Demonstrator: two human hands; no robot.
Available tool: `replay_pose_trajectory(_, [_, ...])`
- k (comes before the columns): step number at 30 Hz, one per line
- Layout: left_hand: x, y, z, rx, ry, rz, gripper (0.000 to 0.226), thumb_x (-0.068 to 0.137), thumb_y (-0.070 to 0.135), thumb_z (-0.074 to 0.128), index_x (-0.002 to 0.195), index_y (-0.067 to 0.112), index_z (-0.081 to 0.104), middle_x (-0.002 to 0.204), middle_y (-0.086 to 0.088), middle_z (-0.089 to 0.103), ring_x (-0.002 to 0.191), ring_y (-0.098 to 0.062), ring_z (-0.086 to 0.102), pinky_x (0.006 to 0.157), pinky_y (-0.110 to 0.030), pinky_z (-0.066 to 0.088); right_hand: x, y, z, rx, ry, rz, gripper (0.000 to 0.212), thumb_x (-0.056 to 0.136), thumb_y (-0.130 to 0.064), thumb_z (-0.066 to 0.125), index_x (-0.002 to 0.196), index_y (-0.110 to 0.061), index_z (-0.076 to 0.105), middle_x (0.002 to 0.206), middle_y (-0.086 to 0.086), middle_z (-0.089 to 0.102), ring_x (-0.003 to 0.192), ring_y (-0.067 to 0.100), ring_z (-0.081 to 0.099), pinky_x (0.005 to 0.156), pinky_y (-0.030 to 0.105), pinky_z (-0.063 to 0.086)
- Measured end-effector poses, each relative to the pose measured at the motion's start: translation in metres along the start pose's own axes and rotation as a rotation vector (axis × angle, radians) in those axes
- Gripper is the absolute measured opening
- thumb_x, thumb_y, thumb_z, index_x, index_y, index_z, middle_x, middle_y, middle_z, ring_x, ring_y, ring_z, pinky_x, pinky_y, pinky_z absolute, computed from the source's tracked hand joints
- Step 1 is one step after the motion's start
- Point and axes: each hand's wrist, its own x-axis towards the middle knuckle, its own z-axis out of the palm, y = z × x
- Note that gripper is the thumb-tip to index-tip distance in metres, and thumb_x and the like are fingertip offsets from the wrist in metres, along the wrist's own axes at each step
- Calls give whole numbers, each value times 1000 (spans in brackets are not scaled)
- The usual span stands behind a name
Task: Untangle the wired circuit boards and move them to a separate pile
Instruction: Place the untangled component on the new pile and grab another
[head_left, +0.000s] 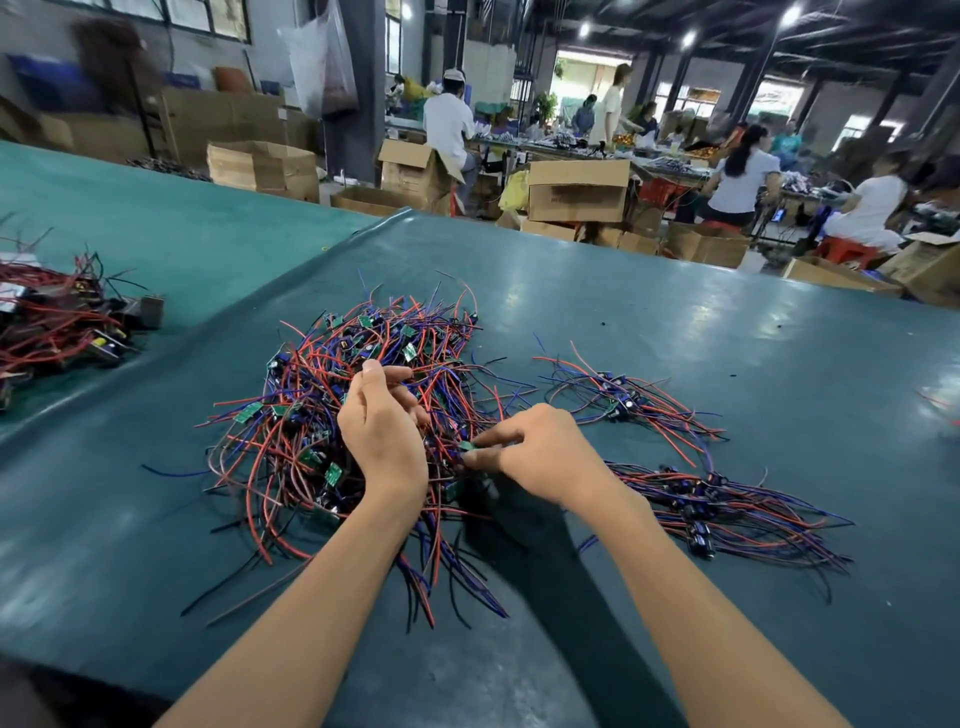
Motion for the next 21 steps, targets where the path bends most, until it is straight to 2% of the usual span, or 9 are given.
replay_pose_trajectory(3, [0,1,-1,0,4,2,42,108,29,40,79,8,63,50,8,47,42,-12,45,50,-31,40,-2,-4,-13,-95,9,-63,22,78,-45,81,91,-27,81,76,-2,73,78,13,65,71,25,50])
replay_pose_trajectory(4, [0,1,-1,6,0,4,42,108,29,40,79,9,63,50,8,47,42,-11,45,50,-31,39,-3,-5,-18,-105,18,-71,19,78,-43,81,86,-25,81,75,-1,72,76,16,64,70,26,50])
replay_pose_trajectory(6, [-1,1,-2,28,-19,11,42,108,29,40,80,8,63,50,8,48,42,-11,46,49,-30,40,-5,-6,-26,-54,43,-23,15,78,-38,81,76,-24,78,65,-7,67,63,8,58,58,19,42])
replay_pose_trajectory(8, [-2,1,-2,69,-39,33,43,108,30,40,81,7,64,51,7,49,45,-12,47,48,-27,42,-7,-9,-38,26,61,47,17,80,-34,79,73,-20,74,62,-9,65,59,4,55,57,20,41])
replay_pose_trajectory(11, [-3,1,-1,121,-60,69,44,108,30,40,81,8,65,52,6,51,47,-12,47,48,-27,42,-15,-22,-61,293,50,39,11,86,-18,72,82,-8,71,72,2,75,71,17,67,80,38,55])
replay_pose_trajectory(12, [-4,0,-1,150,-75,86,44,108,31,40,80,9,66,53,5,52,48,-13,47,49,-29,41,-20,-27,-69,413,49,23,10,88,-13,69,85,-4,69,72,6,75,70,19,68,80,41,55])
replay_pose_trajectory(16, [-9,-6,0,286,-195,184,43,104,40,39,77,22,67,56,4,55,50,-14,46,54,-31,37,-35,-43,-92,833,-22,4,18,96,-18,60,100,-1,63,66,13,64,59,28,64,64,41,58])
replay_pose_trajectory(18, [-13,-9,0,358,-272,264,42,103,43,39,78,26,67,57,2,56,50,-12,48,53,-29,39,-39,-44,-92,975,-96,54,22,98,-23,55,104,-3,63,65,8,58,53,23,59,54,34,56])
replay_pose_trajectory(21, [-17,-11,1,433,-357,312,40,104,46,37,78,31,65,58,2,56,52,-11,50,57,-32,42,-43,-38,-80,1083,-158,144,24,99,-28,53,104,-8,65,65,3,55,48,16,51,45,27,46])
